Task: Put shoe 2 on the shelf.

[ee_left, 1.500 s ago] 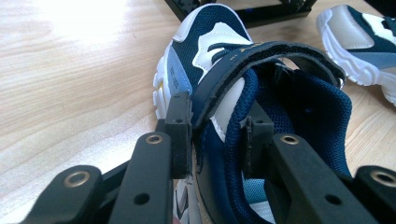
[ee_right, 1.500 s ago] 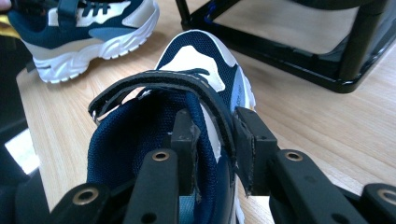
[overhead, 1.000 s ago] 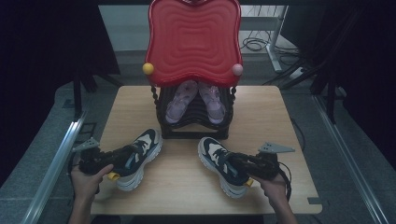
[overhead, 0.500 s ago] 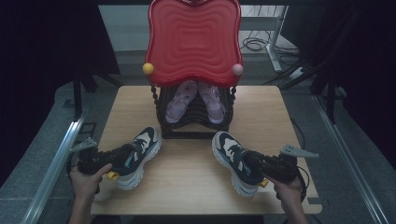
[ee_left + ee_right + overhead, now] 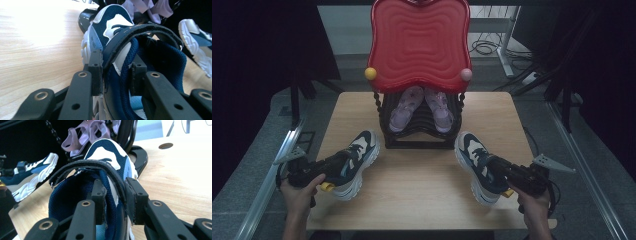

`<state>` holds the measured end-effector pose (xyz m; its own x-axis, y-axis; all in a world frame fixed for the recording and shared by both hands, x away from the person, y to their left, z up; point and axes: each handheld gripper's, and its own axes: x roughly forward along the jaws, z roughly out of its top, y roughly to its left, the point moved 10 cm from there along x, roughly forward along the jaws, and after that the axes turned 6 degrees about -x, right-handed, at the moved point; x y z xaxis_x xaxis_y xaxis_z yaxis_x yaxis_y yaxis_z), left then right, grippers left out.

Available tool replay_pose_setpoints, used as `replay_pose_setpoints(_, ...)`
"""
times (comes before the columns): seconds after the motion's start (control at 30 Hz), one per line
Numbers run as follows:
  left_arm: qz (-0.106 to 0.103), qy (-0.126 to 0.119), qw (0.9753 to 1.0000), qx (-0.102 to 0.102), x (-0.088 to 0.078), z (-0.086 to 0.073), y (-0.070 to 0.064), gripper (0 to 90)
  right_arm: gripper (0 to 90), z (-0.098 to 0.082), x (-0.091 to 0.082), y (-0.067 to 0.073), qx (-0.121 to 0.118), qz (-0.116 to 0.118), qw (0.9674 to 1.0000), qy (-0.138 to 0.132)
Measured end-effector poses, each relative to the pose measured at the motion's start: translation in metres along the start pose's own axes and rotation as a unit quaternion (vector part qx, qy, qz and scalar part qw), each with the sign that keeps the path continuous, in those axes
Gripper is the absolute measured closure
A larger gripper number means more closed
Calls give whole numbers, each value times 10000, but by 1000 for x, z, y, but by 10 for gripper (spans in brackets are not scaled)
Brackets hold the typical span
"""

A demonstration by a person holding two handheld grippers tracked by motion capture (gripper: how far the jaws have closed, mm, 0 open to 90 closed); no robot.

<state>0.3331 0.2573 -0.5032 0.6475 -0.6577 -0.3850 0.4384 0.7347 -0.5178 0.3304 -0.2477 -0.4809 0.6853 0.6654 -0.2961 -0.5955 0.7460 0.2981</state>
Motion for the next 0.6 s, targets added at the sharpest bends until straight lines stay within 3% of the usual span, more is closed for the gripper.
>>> replay_pose_setpoints(0.1,-160,-67,9998,-69,0,2,-4,698,709,3,-2,-4,45,-35,9999,-87)
replay_pose_setpoints(0.33,-80,-226,9997,-68,-4,6,-4,698,710,9,-5,-13,196,-187,9992,-286)
replay_pose_setpoints(0.6,-84,-377,9992,-115,-7,11,-5,698,710,16,-7,-18,152,-344,9984,-426)
